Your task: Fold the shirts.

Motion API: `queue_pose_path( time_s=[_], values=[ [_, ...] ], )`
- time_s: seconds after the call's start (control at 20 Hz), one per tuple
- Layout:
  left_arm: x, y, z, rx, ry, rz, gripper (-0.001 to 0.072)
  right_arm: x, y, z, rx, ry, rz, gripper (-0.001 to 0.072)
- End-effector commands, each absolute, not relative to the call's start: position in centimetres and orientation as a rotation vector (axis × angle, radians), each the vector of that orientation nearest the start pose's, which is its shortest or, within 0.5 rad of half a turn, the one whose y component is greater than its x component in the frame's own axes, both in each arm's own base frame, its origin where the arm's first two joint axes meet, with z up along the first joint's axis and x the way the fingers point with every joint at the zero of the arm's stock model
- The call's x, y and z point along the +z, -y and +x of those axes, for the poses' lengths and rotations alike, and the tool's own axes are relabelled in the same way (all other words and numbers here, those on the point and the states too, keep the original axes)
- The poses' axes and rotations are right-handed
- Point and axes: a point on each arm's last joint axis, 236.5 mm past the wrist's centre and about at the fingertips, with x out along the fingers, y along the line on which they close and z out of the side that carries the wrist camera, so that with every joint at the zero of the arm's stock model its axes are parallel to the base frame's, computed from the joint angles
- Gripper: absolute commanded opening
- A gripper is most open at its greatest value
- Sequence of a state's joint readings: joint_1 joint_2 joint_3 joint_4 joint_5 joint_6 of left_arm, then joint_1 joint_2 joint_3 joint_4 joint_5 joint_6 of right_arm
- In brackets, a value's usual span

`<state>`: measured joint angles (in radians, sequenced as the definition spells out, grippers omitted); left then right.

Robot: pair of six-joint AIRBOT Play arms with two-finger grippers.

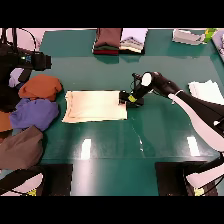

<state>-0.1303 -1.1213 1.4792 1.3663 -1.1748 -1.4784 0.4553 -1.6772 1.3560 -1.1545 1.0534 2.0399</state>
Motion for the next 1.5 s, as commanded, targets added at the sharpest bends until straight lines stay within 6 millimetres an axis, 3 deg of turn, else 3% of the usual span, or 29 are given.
queue_pose_path(
  time_s=[0.0, 0.1, 0.15, 0.2, 0.3, 0.45, 0.6, 0.8, 1.0, 1.1, 1.25, 1.45],
  values=[
    [20.3, 10.1, 40.4, -0.324, -0.814, -0.012, 0.0024, -7.9, -29.6, 37.8, 0.205, -1.506, 0.528, 0.0525],
    [20.3, 10.4, 40.4, -0.332, -0.814, -0.02, 0.0024, -8.2, -30.4, 37.9, 0.24, -1.483, 0.497, 0.0311],
    [20.3, 10.5, 40.3, -0.336, -0.815, -0.023, 0.0024, -8.1, -30.7, 38.0, 0.282, -1.46, 0.457, 0.0089],
    [20.3, 10.5, 40.3, -0.341, -0.817, -0.019, 0.0023, -7.8, -30.9, 38.3, 0.31, -1.442, 0.426, 0.0016],
    [20.2, 11.2, 40.0, -0.356, -0.821, -0.004, 0.0023, -6.3, -30.1, 39.5, 0.313, -1.407, 0.375, 0.0015],
    [20.3, 14.9, 38.9, -0.443, -0.817, 0.039, 0.0023, -0.7, -25.9, 43.2, 0.272, -1.295, 0.284, 0.0015],
    [20.4, 18.7, 37.4, -0.535, -0.808, 0.077, 0.0023, 6.1, -17.4, 46.9, 0.146, -1.169, 0.245, 0.0015],
    [20.9, 22.2, 36.0, -0.618, -0.78, 0.106, 0.0024, 11.9, -3.5, 49.2, -0.044, -1.047, 0.296, 0.0015],
    [21.1, 23.7, 35.3, -0.655, -0.767, 0.117, 0.0024, 13.3, 10.2, 48.6, -0.272, -0.954, 0.432, 0.0015],
    [21.4, 23.9, 35.5, -0.657, -0.752, 0.113, 0.0024, 13.6, 15.7, 47.6, -0.368, -0.908, 0.491, 0.0015],
    [21.9, 24.1, 35.9, -0.655, -0.724, 0.101, 0.0024, 14.4, 21.3, 46.2, -0.444, -0.829, 0.603, 0.0015],
    [22.0, 24.4, 35.8, -0.662, -0.725, 0.079, 0.0024, 15.5, 23.7, 45.4, -0.428, -0.758, 0.712, 0.0015]
  ],
)
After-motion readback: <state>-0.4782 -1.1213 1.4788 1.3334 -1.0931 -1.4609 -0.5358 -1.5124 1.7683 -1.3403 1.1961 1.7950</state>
